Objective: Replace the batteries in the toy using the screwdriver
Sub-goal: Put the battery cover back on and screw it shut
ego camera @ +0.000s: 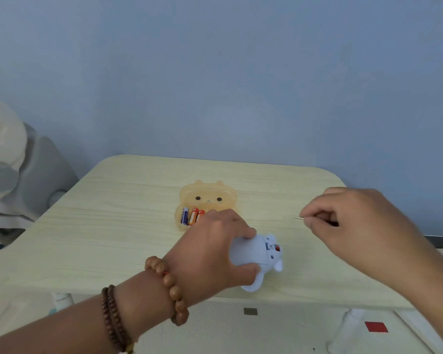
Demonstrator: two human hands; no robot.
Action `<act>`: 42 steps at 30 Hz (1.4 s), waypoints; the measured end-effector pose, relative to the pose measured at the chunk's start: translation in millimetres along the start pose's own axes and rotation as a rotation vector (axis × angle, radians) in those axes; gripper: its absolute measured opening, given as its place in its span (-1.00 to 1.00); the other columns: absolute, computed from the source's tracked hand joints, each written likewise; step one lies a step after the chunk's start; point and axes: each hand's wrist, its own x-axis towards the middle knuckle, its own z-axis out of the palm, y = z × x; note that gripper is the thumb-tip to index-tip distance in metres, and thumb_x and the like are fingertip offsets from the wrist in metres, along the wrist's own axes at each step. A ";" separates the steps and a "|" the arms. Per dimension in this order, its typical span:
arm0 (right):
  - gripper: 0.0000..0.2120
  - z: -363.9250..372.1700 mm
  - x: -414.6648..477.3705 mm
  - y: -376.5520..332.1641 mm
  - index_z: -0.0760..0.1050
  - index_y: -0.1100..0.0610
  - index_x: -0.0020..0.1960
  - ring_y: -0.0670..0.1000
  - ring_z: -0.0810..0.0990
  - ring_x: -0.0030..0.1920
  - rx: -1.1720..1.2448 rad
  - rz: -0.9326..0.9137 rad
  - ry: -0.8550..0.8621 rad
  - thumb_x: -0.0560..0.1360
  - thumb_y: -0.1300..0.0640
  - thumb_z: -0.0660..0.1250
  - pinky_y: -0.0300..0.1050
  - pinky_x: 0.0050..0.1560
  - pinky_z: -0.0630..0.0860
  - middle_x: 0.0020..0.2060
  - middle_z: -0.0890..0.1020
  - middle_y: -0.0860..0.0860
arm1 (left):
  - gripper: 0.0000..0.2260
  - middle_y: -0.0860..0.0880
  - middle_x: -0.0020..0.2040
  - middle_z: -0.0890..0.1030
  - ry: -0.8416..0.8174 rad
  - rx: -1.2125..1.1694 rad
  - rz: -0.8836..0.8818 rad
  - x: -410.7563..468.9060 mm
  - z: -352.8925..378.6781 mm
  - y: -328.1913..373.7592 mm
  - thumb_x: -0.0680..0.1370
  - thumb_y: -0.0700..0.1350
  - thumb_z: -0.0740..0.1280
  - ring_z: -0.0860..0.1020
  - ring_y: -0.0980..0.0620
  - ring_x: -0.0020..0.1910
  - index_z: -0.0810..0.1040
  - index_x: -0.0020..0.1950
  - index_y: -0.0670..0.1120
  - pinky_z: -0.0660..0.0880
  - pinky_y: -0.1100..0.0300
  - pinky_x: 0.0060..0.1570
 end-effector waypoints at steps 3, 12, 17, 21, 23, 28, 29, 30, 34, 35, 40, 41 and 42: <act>-0.79 31.9 -0.4 27.6 0.67 -0.10 -0.29 -0.13 0.63 -0.25 0.207 0.168 0.209 0.45 0.17 0.48 -0.22 -0.22 0.51 -0.28 0.68 -0.15 | -0.53 0.19 0.17 0.54 -0.005 -0.007 0.002 -0.5 -0.2 -1.8 0.40 0.18 0.44 0.48 0.13 0.15 0.57 0.28 0.10 0.47 0.15 0.16; -0.80 81.5 -9.4 48.7 0.65 -0.03 -0.31 -0.03 0.62 -0.27 0.175 0.328 0.145 0.46 0.17 0.47 -0.04 -0.22 0.57 -0.38 0.64 -0.14 | -0.51 0.19 0.19 0.53 -0.010 -0.002 0.016 -0.3 -0.6 -2.1 0.41 0.17 0.45 0.46 0.15 0.16 0.55 0.31 0.09 0.46 0.17 0.18; -0.94 93.0 -14.1 48.9 0.70 0.01 -0.09 0.08 0.58 -0.26 0.155 0.302 0.178 0.48 0.15 0.47 0.01 -0.20 0.55 -0.35 0.57 -0.08 | -0.50 0.19 0.20 0.54 -0.010 -0.008 0.010 -0.7 -0.2 -3.7 0.40 0.19 0.43 0.47 0.15 0.17 0.56 0.31 0.08 0.46 0.16 0.19; -0.95 99.2 -18.2 48.4 0.68 0.05 -0.14 0.10 0.55 -0.29 0.133 0.268 0.227 0.47 0.18 0.48 -0.02 -0.23 0.53 -0.33 0.52 -0.05 | -0.52 0.20 0.21 0.53 -0.011 -0.001 0.012 -0.4 0.9 -4.2 0.42 0.16 0.45 0.45 0.16 0.19 0.55 0.32 0.08 0.43 0.18 0.21; -0.95 99.3 -19.0 47.1 0.69 0.06 -0.14 0.09 0.56 -0.29 0.132 0.278 0.224 0.47 0.18 0.48 -0.02 -0.23 0.53 -0.32 0.52 -0.06 | -0.52 0.21 0.22 0.52 -0.013 0.006 0.020 -0.3 0.8 -4.0 0.43 0.17 0.45 0.44 0.17 0.20 0.54 0.32 0.09 0.43 0.17 0.22; -0.98 95.6 -17.9 46.1 0.68 0.05 -0.10 0.06 0.56 -0.25 0.148 0.289 0.174 0.48 0.14 0.47 -0.05 -0.19 0.48 -0.27 0.52 -0.07 | -0.52 0.21 0.21 0.52 -0.018 0.001 0.024 -1.5 0.6 -5.0 0.43 0.18 0.44 0.44 0.17 0.21 0.54 0.32 0.10 0.43 0.17 0.23; -0.93 92.7 -16.9 45.8 0.69 0.06 -0.05 0.04 0.57 -0.22 0.163 0.298 0.180 0.48 0.10 0.47 -0.06 -0.16 0.47 -0.23 0.54 -0.06 | -0.52 0.21 0.22 0.52 -0.015 -0.002 0.025 -2.2 0.5 -5.3 0.43 0.17 0.44 0.44 0.16 0.21 0.54 0.32 0.10 0.42 0.18 0.23; -0.86 87.6 -17.2 45.1 0.69 0.06 0.01 0.01 0.58 -0.18 0.189 0.289 0.202 0.48 0.06 0.47 -0.09 -0.13 0.46 -0.16 0.55 -0.06 | -0.52 0.21 0.22 0.52 -0.010 -0.002 0.028 -2.8 0.1 -5.4 0.43 0.17 0.45 0.44 0.16 0.21 0.54 0.32 0.10 0.42 0.19 0.23; -0.55 51.9 -24.7 17.4 0.52 -0.25 0.25 -0.24 0.54 0.19 0.600 0.023 0.011 0.38 -0.20 0.49 -0.40 0.05 0.49 0.23 0.52 -0.26 | -0.53 0.20 0.23 0.52 0.008 0.003 0.050 -3.0 2.5 -6.6 0.44 0.16 0.45 0.44 0.15 0.21 0.54 0.32 0.08 0.40 0.20 0.24; -0.41 46.3 -25.3 9.1 0.45 -0.30 0.32 -0.28 0.48 0.29 0.662 -0.056 -0.134 0.32 -0.26 0.51 -0.40 0.14 0.48 0.33 0.44 -0.32 | -0.53 0.19 0.23 0.52 0.008 0.002 0.055 -2.3 3.4 -7.2 0.44 0.16 0.44 0.44 0.15 0.21 0.54 0.32 0.09 0.40 0.19 0.24; -0.18 56.0 -19.3 -6.6 0.38 -0.37 0.34 -0.25 0.55 0.22 0.591 -0.152 -0.392 0.13 -0.28 0.61 -0.15 0.20 0.57 0.30 0.42 -0.37 | -0.52 0.25 0.20 0.46 0.009 -0.057 0.080 -3.3 7.7 -11.3 0.43 0.21 0.43 0.42 0.23 0.20 0.51 0.32 0.16 0.42 0.24 0.21; -0.18 58.3 -17.6 -4.6 0.41 -0.34 0.34 -0.23 0.56 0.20 0.599 -0.136 -0.382 0.12 -0.25 0.62 -0.12 0.18 0.59 0.26 0.45 -0.34 | -0.51 0.27 0.20 0.43 0.005 -0.083 0.084 -4.6 8.4 -12.0 0.43 0.22 0.44 0.41 0.26 0.20 0.49 0.33 0.18 0.41 0.28 0.21; -0.17 60.4 -16.5 -1.8 0.44 -0.31 0.33 -0.23 0.56 0.19 0.604 -0.124 -0.379 0.10 -0.24 0.64 -0.11 0.17 0.59 0.24 0.46 -0.32 | -0.49 0.28 0.21 0.41 -0.002 -0.106 0.090 -5.6 9.1 -12.8 0.42 0.24 0.44 0.41 0.27 0.21 0.47 0.34 0.19 0.41 0.30 0.20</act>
